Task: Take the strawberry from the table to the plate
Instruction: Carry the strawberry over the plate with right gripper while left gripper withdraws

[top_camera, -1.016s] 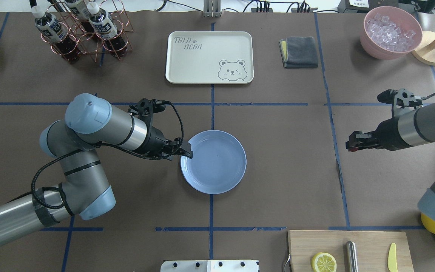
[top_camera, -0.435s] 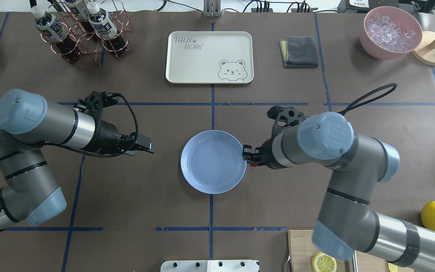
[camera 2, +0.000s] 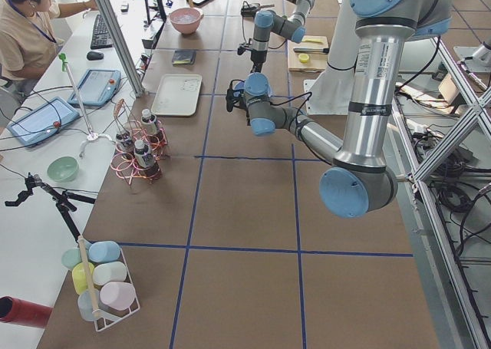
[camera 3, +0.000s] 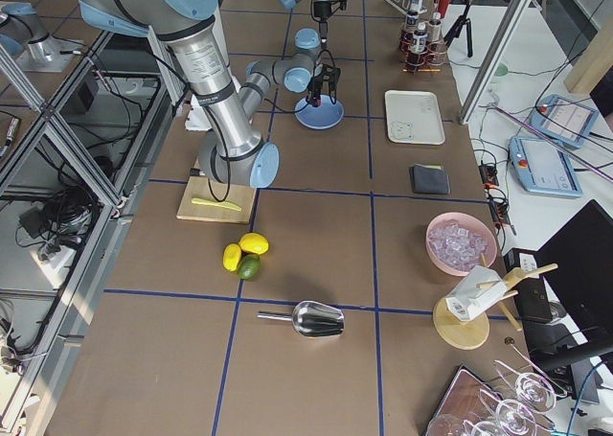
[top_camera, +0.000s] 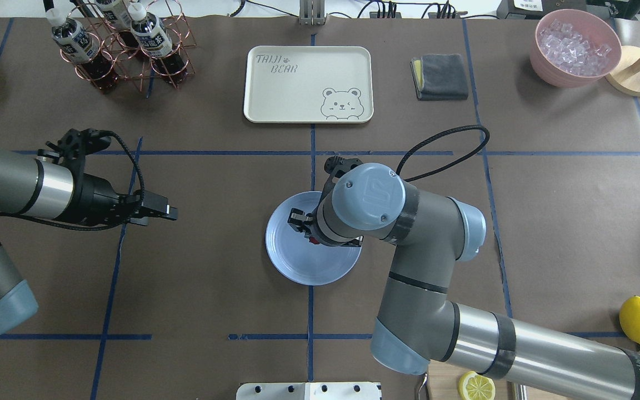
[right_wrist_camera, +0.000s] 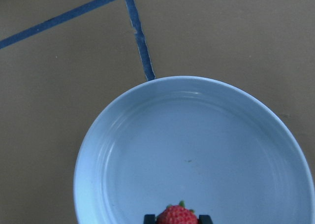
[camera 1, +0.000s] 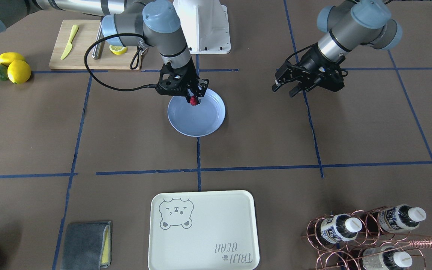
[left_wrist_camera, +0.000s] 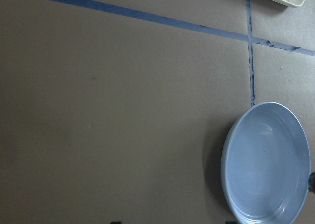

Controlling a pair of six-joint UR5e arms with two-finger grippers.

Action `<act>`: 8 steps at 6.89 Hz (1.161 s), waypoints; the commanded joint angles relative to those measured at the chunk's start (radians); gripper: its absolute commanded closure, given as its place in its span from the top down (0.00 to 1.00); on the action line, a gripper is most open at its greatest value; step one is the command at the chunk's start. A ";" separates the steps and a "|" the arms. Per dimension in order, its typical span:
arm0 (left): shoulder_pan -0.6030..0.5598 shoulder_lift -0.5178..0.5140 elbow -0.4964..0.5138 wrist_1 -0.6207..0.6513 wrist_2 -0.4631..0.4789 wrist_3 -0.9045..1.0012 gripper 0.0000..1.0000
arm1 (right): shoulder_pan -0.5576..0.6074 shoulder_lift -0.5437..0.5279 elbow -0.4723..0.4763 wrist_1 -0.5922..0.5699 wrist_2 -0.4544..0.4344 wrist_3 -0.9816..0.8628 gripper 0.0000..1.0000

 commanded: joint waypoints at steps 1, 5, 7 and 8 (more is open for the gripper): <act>-0.023 0.027 -0.014 -0.001 0.005 -0.001 0.76 | -0.009 0.013 -0.057 -0.001 -0.001 0.008 0.00; -0.020 0.021 0.002 -0.001 0.009 -0.001 0.76 | -0.010 0.021 -0.094 0.003 -0.001 0.001 0.00; -0.016 0.020 0.005 -0.001 0.010 -0.001 0.77 | -0.010 0.027 -0.094 0.005 -0.001 0.001 0.00; -0.015 0.020 0.005 -0.001 0.010 -0.001 0.77 | -0.010 0.025 -0.096 0.005 -0.001 0.001 0.00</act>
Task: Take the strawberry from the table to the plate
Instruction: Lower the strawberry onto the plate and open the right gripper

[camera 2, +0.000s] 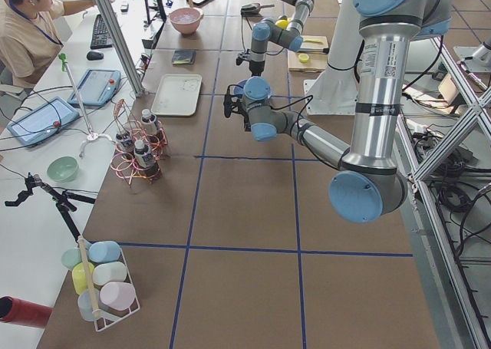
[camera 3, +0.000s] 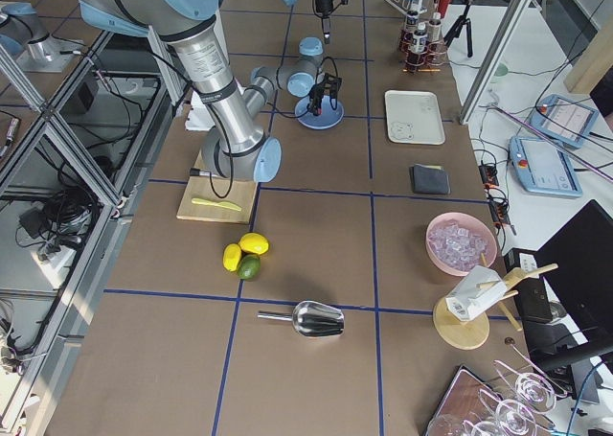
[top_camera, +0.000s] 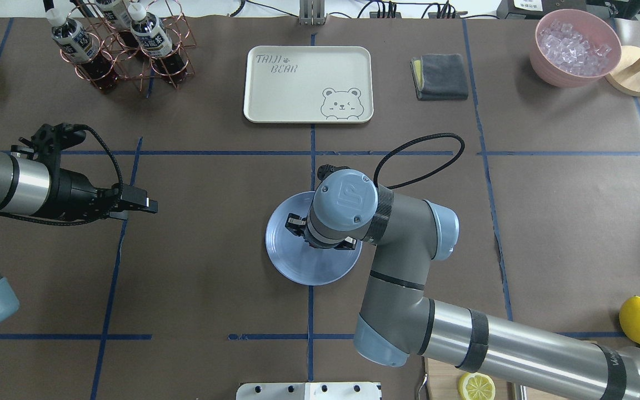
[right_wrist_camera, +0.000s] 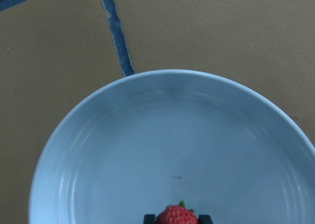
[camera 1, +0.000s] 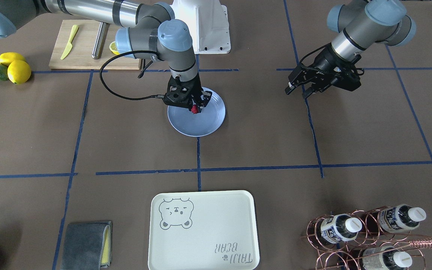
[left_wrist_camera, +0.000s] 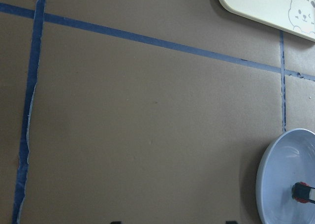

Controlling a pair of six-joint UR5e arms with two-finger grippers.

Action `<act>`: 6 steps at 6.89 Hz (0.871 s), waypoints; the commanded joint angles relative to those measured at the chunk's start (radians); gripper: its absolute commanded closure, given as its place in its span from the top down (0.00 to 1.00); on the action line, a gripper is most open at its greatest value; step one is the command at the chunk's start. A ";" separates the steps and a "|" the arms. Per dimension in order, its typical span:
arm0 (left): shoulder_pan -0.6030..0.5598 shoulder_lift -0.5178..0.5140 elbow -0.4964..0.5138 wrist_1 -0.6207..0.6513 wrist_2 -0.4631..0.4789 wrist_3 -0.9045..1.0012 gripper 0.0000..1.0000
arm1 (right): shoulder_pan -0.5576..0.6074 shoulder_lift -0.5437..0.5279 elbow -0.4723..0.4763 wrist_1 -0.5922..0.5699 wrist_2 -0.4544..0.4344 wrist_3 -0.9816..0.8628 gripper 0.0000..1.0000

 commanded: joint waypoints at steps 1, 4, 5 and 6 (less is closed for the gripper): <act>0.002 -0.002 0.001 0.000 0.000 0.000 0.77 | 0.000 0.002 -0.003 0.000 0.000 0.000 0.00; 0.002 -0.002 0.006 0.000 0.002 0.000 0.77 | 0.000 0.003 -0.009 0.000 0.000 0.000 0.42; 0.002 -0.002 0.006 0.000 0.002 0.000 0.77 | -0.003 0.005 -0.015 -0.001 0.000 0.000 0.61; 0.002 -0.002 0.006 0.000 0.002 0.000 0.77 | -0.003 0.006 -0.015 0.000 0.000 0.001 1.00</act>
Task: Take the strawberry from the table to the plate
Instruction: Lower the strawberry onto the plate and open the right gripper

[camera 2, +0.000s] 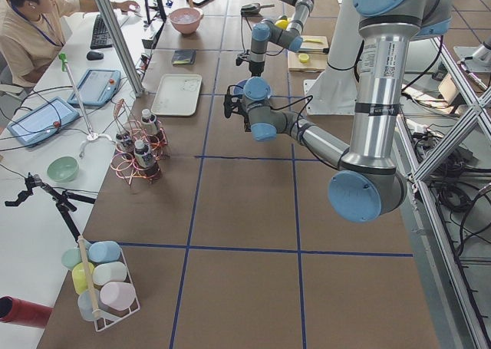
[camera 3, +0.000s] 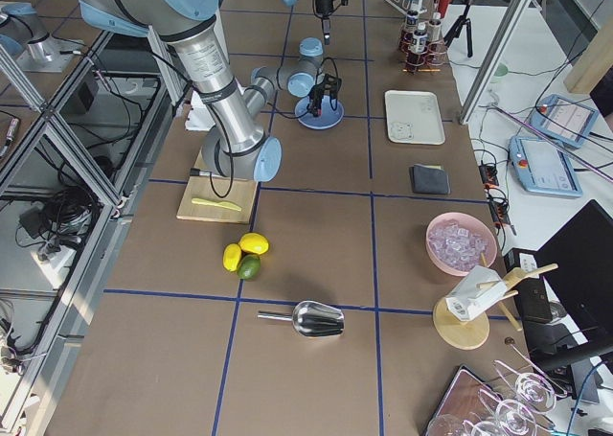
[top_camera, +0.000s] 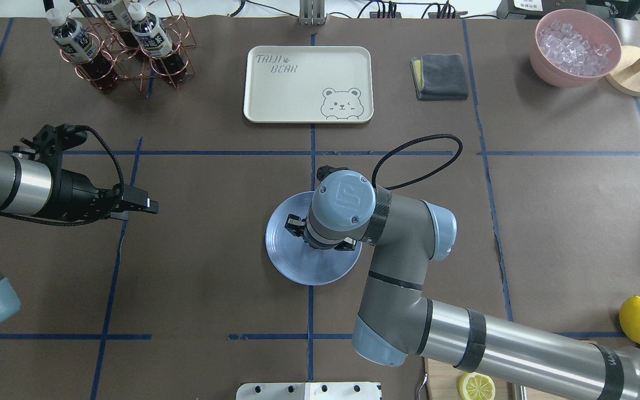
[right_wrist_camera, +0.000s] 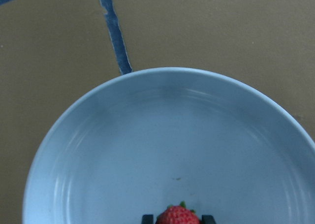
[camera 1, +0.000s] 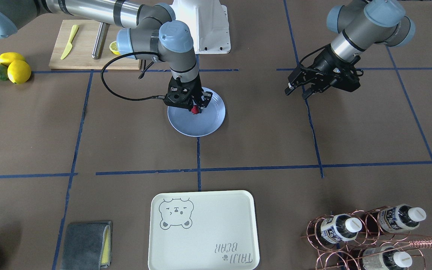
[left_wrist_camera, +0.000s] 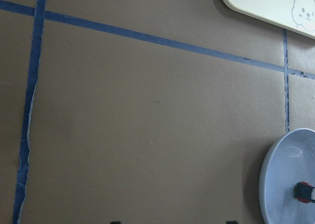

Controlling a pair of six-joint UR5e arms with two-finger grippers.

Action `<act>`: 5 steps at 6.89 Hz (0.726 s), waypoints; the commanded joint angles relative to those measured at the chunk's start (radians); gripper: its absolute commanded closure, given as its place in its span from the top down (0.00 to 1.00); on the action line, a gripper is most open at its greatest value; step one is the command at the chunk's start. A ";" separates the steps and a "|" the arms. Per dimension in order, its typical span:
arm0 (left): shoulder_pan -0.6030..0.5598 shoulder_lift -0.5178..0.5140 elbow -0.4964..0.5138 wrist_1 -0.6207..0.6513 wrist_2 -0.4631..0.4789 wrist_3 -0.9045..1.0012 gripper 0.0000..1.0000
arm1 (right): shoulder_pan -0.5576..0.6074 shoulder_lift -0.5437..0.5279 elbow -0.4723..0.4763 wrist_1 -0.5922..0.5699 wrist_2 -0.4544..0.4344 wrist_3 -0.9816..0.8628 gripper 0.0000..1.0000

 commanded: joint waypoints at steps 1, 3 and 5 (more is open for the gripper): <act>0.002 0.000 0.000 0.000 0.000 0.000 0.77 | -0.001 0.005 -0.001 0.002 0.000 0.006 1.00; -0.005 0.011 -0.004 0.000 -0.001 0.006 0.77 | 0.008 -0.009 0.063 0.001 0.006 0.006 1.00; -0.021 0.098 -0.015 0.000 -0.006 0.146 0.77 | 0.101 -0.146 0.328 -0.082 0.106 -0.005 1.00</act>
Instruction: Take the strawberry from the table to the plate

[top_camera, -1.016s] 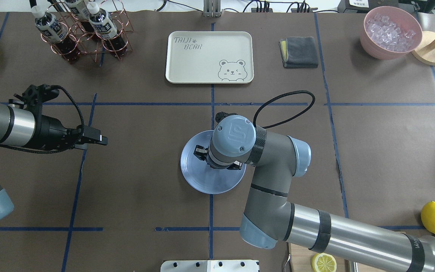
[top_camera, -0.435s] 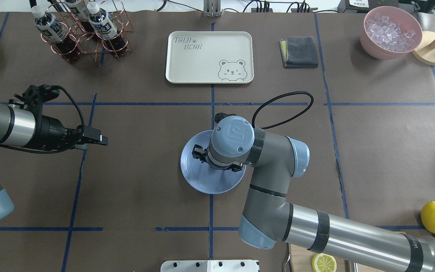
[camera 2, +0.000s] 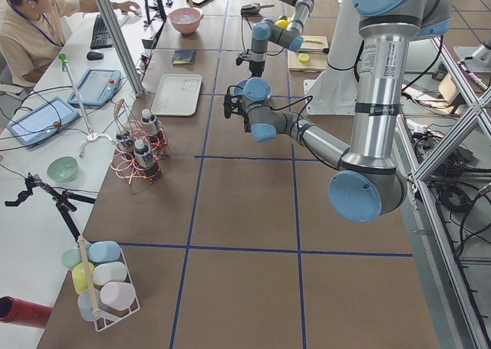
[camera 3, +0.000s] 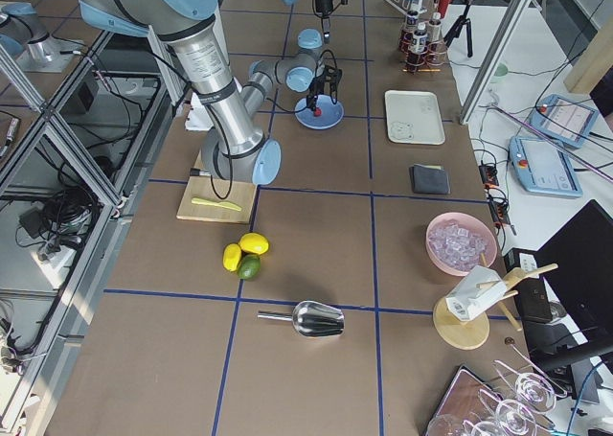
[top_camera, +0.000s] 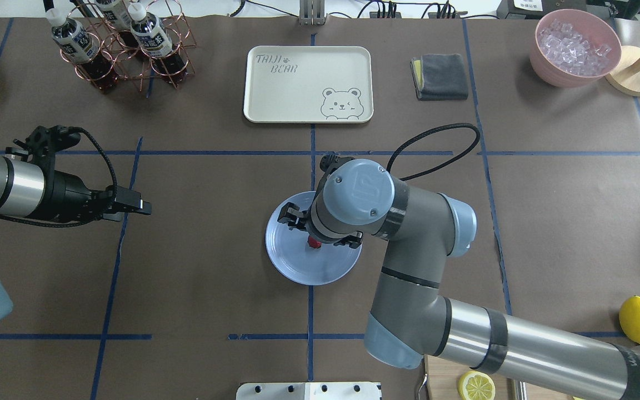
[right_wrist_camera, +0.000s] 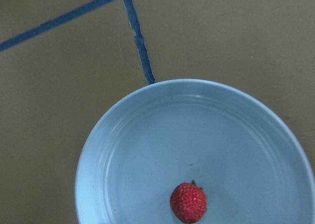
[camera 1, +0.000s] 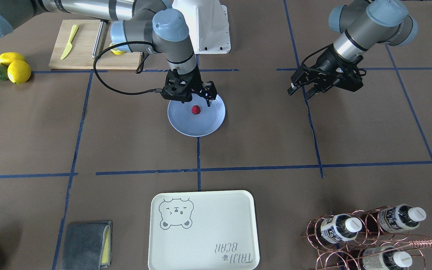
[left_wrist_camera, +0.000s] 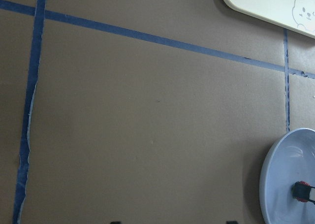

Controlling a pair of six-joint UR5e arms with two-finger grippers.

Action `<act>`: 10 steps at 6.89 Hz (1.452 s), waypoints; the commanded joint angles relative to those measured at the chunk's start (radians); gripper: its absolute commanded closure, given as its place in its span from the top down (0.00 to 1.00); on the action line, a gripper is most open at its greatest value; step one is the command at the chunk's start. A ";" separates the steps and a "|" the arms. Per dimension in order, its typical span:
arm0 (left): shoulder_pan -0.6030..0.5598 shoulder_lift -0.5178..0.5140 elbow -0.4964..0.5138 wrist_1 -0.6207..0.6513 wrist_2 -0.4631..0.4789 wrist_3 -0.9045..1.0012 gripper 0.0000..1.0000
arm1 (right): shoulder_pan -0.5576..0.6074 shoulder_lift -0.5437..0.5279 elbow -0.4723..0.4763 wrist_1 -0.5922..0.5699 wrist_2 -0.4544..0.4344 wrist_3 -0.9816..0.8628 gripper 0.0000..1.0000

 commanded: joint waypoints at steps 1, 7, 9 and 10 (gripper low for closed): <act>-0.079 0.128 -0.011 0.000 -0.011 0.266 0.77 | 0.189 -0.164 0.243 -0.087 0.214 -0.022 1.00; -0.590 0.292 0.173 0.091 -0.200 1.199 0.77 | 0.853 -0.783 0.319 -0.123 0.533 -1.183 1.00; -0.797 0.231 0.149 0.476 -0.200 1.455 0.77 | 1.008 -0.831 0.261 -0.253 0.533 -1.570 1.00; -0.846 0.168 0.144 0.679 -0.200 1.499 0.82 | 1.076 -0.846 0.234 -0.312 0.537 -1.717 1.00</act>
